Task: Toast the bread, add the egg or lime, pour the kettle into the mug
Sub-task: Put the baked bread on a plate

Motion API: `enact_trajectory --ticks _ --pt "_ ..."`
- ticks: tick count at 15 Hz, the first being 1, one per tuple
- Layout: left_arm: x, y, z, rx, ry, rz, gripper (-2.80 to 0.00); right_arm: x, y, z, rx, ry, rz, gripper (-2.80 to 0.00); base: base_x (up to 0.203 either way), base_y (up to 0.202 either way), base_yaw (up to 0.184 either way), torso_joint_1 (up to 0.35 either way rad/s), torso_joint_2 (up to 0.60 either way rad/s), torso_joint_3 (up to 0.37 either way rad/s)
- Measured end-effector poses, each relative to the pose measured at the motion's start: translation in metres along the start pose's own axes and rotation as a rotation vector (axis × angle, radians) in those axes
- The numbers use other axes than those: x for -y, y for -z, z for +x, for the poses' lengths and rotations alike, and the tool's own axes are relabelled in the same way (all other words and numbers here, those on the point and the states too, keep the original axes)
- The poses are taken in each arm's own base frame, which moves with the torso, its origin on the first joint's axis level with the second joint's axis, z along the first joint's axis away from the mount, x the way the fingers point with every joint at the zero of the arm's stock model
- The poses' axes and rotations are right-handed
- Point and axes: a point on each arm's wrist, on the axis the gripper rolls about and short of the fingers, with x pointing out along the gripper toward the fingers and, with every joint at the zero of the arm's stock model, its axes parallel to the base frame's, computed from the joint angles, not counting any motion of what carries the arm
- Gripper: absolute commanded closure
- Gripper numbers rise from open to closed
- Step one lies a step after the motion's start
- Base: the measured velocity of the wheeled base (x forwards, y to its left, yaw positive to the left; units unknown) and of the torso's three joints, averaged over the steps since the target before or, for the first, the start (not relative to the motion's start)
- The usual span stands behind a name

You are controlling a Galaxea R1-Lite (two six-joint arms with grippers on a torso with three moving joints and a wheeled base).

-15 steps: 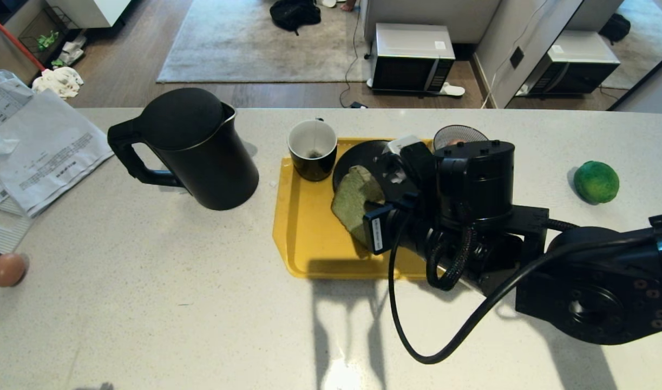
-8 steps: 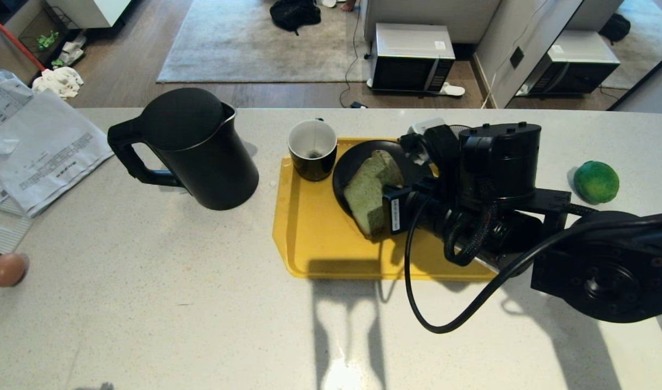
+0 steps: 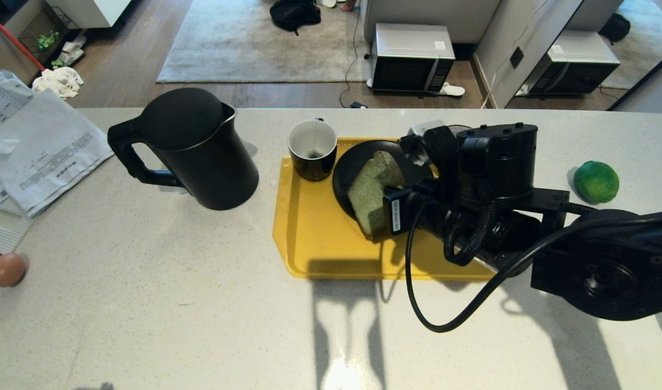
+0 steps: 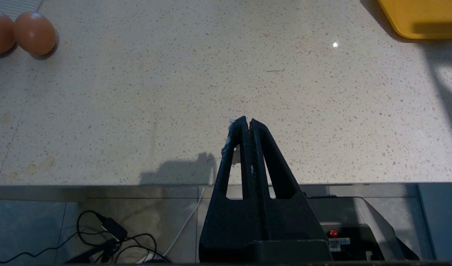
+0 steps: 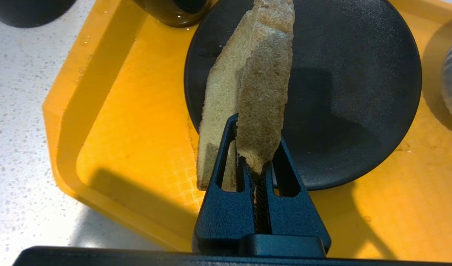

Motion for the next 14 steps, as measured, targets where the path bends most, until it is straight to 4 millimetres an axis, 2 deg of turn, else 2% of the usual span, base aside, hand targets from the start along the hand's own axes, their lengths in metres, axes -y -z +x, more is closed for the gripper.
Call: enact_trajectory --ticks 6,11,12,14 --pt "0.0 0.0 0.0 0.0 0.001 0.0 0.0 0.014 0.009 0.011 -0.031 0.063 -0.004 0.0 0.0 0.0 0.0 0.0 0.0 0.0" --pt "0.0 0.0 0.0 0.0 0.001 0.0 0.0 0.015 0.012 0.011 -0.041 0.067 -0.025 0.0 0.0 0.0 0.0 0.0 0.0 0.0" --pt "0.0 0.0 0.0 0.0 0.001 0.0 0.0 0.015 0.012 0.012 -0.04 0.068 -0.028 -2.8 0.0 0.0 0.0 0.0 0.0 0.0" --pt "0.0 0.0 0.0 0.0 0.0 0.0 0.0 0.016 0.013 0.012 -0.044 0.067 -0.05 -2.8 0.0 0.0 0.0 0.0 0.0 0.0"
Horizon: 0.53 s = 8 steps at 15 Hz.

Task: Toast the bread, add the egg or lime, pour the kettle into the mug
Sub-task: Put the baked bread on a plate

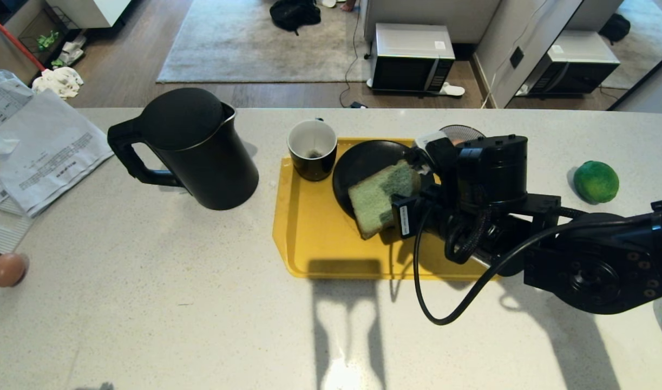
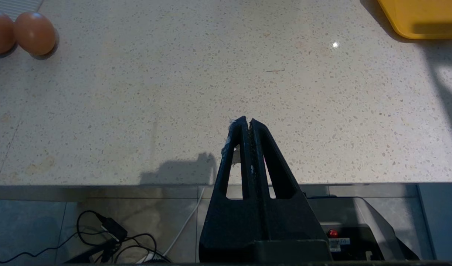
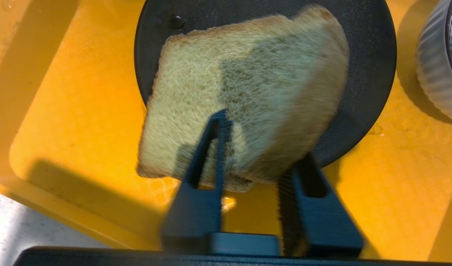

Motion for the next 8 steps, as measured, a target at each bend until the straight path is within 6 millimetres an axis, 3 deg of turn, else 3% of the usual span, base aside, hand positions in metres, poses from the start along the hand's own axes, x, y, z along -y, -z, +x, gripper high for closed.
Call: enact_trajectory --ticks 8 --pt "0.0 0.0 0.0 0.0 0.001 0.0 0.0 0.02 -0.001 0.0 0.0 0.052 -0.084 -2.8 0.0 0.0 0.0 0.0 0.0 0.0"
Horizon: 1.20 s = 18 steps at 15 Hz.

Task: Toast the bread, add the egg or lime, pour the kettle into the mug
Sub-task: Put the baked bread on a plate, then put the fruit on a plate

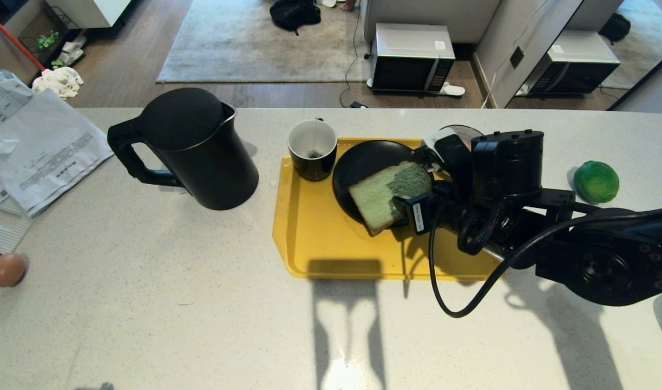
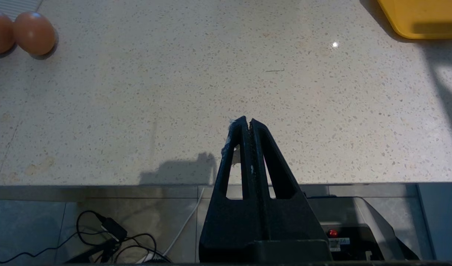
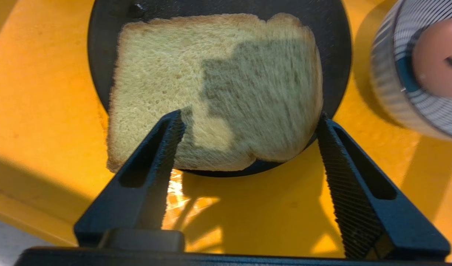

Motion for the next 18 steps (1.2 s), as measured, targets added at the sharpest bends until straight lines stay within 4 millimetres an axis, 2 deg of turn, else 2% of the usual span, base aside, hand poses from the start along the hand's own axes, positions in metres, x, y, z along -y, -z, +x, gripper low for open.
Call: enact_trajectory --ticks 7,12,13,18 --pt "0.0 0.0 0.0 0.0 0.0 0.0 0.0 0.013 -0.01 -0.017 0.038 0.02 -0.043 -2.8 0.0 0.0 0.0 0.0 0.0 0.0" --pt "0.0 0.0 0.0 0.0 0.0 0.0 0.0 0.035 -0.038 -0.055 0.149 0.05 0.008 -2.77 0.0 0.0 0.0 0.0 0.0 0.0" --pt "0.0 0.0 0.0 0.0 0.0 0.0 0.0 0.04 -0.043 -0.063 0.173 0.059 0.018 0.0 0.0 0.0 0.0 0.0 0.0 0.0" --pt "0.0 0.0 0.0 0.0 0.0 0.0 0.0 0.063 -0.05 -0.096 0.233 0.109 0.045 0.0 0.0 0.0 0.0 0.0 0.0 0.0"
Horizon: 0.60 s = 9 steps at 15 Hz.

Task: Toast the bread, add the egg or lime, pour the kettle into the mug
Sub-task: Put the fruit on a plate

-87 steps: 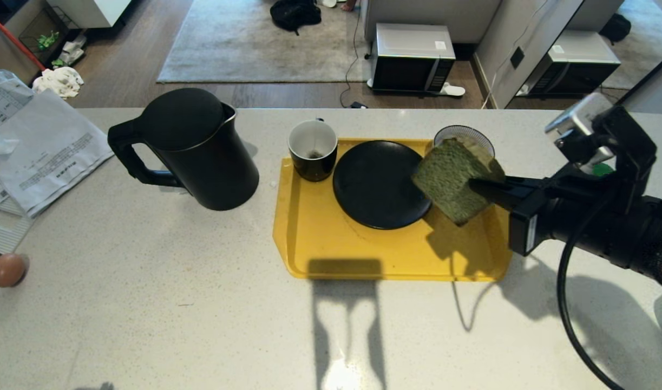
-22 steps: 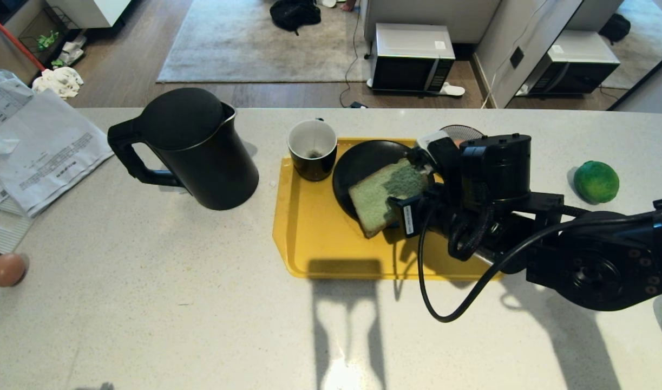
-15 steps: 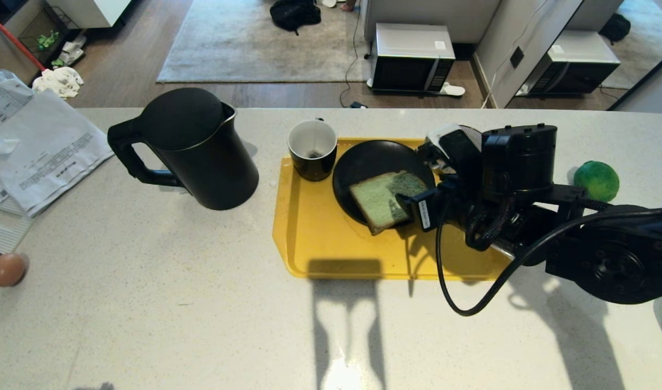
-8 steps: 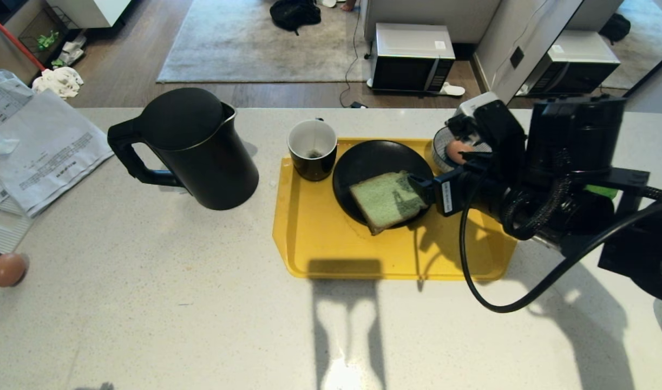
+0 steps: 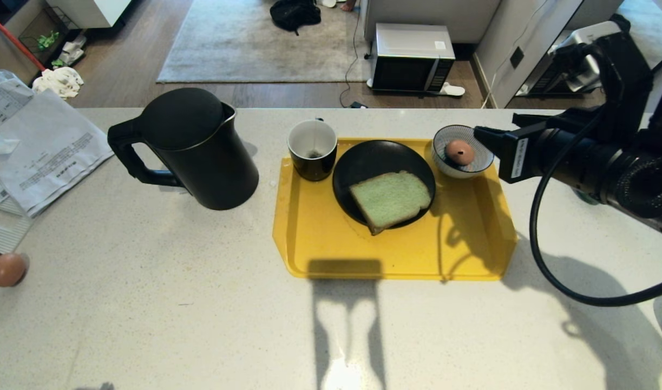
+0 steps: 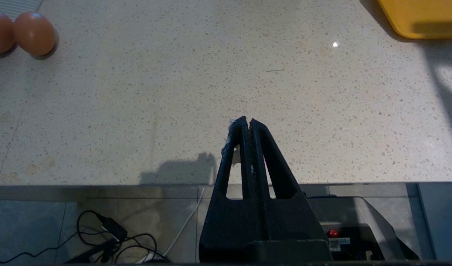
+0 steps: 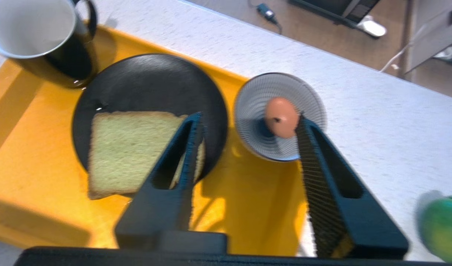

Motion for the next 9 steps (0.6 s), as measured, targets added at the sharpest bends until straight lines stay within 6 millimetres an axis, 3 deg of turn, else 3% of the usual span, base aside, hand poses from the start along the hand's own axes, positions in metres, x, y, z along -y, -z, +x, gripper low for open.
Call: enact_trajectory --ticks 5,9 --pt "0.0 0.0 0.0 0.001 0.0 0.0 0.0 0.041 -0.012 -0.024 0.058 0.13 0.024 0.0 0.0 0.0 0.0 0.0 0.0 0.0" --pt "0.0 0.0 0.0 0.0 0.0 0.0 0.0 0.087 -0.018 -0.055 0.102 0.292 0.031 0.0 0.0 0.0 0.0 0.0 0.0 0.0"
